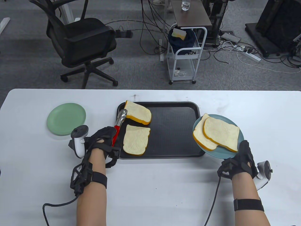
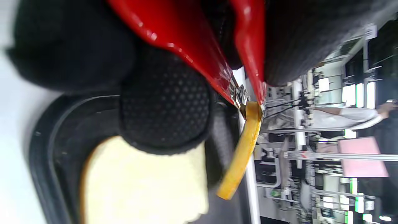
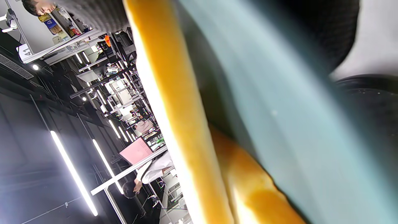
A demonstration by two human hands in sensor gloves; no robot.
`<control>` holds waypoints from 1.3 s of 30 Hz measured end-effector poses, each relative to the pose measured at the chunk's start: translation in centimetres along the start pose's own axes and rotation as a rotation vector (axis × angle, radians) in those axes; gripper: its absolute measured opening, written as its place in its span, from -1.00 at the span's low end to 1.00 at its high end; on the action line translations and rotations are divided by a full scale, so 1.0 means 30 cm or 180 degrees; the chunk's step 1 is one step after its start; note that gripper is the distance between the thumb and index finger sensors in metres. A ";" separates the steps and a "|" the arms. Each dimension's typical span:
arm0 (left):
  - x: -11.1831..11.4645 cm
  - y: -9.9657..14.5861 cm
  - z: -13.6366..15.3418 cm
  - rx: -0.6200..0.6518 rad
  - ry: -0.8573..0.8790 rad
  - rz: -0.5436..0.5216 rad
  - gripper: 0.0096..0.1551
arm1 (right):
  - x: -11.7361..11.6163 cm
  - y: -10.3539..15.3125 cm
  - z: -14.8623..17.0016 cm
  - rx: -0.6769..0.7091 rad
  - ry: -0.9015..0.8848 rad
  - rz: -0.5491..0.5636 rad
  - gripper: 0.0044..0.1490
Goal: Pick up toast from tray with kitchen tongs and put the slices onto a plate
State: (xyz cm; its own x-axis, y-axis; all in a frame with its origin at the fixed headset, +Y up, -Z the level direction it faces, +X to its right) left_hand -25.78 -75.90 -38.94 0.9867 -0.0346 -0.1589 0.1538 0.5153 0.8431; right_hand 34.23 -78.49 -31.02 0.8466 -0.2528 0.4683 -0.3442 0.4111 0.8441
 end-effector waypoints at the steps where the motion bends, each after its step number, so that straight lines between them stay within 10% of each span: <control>1: 0.005 0.033 -0.039 0.0100 0.0014 0.0051 -0.33 | 0.000 0.000 0.000 0.0004 0.0002 -0.0003 -0.37; 10: 0.210 0.363 -0.318 0.0972 0.0045 0.0962 -0.34 | 0.001 -0.004 -0.002 0.0034 0.0034 -0.0016 -0.37; 17: 0.441 0.520 -0.306 0.1194 -0.0015 0.1620 -0.34 | -0.001 -0.007 0.000 0.0058 0.0045 -0.0053 -0.38; 26: 0.611 0.452 -0.075 0.0788 -0.0007 0.1927 -0.34 | -0.007 -0.006 0.001 0.0057 -0.0015 -0.0113 -0.38; 39: 0.668 0.385 0.072 0.0530 -0.0172 0.2026 -0.34 | -0.004 -0.010 0.008 0.0044 0.0037 -0.0095 -0.38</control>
State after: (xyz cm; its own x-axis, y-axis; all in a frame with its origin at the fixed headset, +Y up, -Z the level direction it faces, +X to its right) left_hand -4.12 -72.49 -31.27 0.8882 0.1878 0.4193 -0.4587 0.3102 0.8327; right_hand 34.13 -78.80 -31.27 0.8612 -0.2547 0.4398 -0.3240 0.3914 0.8613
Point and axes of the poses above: the tracker on the back of each hand, its own z axis roughly to the little-finger side, its own y axis roughly from the fingertips to the wrist, x = y × z, the point moved 2 cm from there along -y, roughly from the wrist to the fingertips, and after that the axes turned 10 degrees about y, right-handed, at the moved point
